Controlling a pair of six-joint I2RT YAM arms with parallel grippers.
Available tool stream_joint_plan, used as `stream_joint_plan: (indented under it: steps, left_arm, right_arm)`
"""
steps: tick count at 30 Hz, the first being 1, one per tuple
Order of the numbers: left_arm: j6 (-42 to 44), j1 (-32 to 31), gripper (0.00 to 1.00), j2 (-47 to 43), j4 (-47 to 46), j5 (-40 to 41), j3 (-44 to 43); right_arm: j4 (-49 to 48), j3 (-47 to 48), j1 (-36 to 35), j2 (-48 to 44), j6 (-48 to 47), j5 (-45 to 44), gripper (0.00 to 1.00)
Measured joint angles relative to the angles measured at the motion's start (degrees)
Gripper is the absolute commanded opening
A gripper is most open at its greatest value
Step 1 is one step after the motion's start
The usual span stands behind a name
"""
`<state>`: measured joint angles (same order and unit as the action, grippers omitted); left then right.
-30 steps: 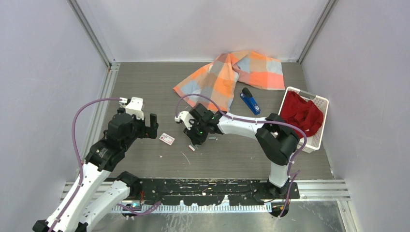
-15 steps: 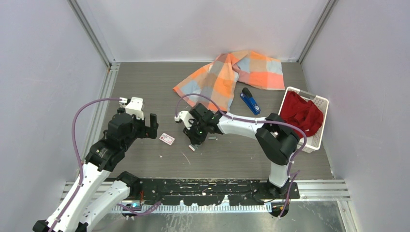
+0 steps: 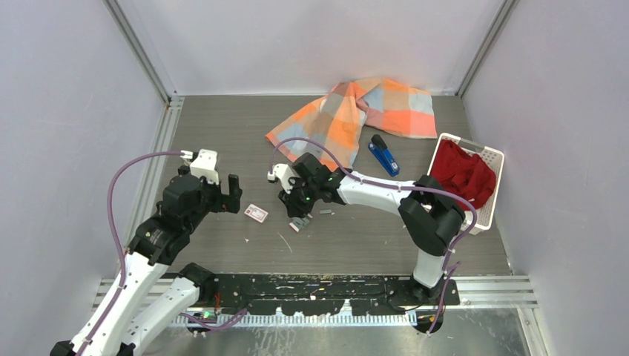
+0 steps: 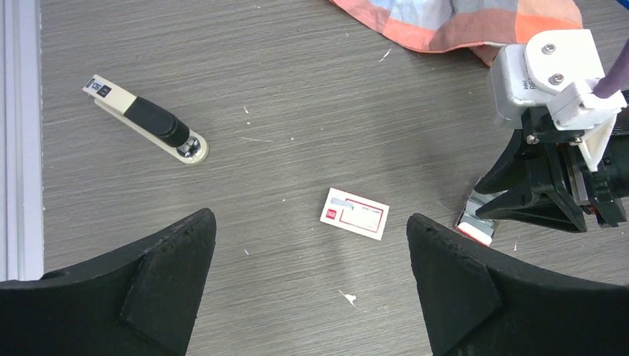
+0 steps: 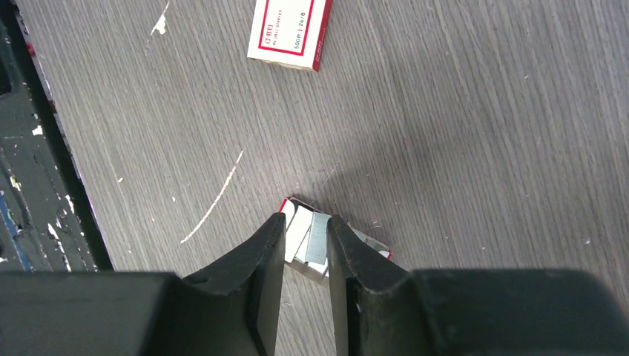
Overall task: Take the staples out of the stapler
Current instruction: Place the staple in the staple box, then adjust the staple in the staple box.
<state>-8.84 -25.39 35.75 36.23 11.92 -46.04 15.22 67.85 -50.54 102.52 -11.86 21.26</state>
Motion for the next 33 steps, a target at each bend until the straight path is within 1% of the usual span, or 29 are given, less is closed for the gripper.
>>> stream_joint_plan:
  steps: [7, 26, 33]
  left_arm:
    - [-0.11, 0.02, 0.99, -0.02, 0.0, 0.0, 0.0]
    - [-0.13, 0.02, 0.99, -0.42, -0.02, -0.59, 0.0]
    - [-0.13, 0.04, 0.99, -0.42, -0.04, -0.61, 0.0]
  right_arm:
    - [-0.22, 0.0, 0.04, 0.0, -0.26, -0.85, 0.36]
    - [-0.11, 0.09, 0.33, 1.51, -0.26, -3.23, 0.37]
    - [0.44, 0.5, 0.33, 4.04, -0.24, -3.23, 0.37]
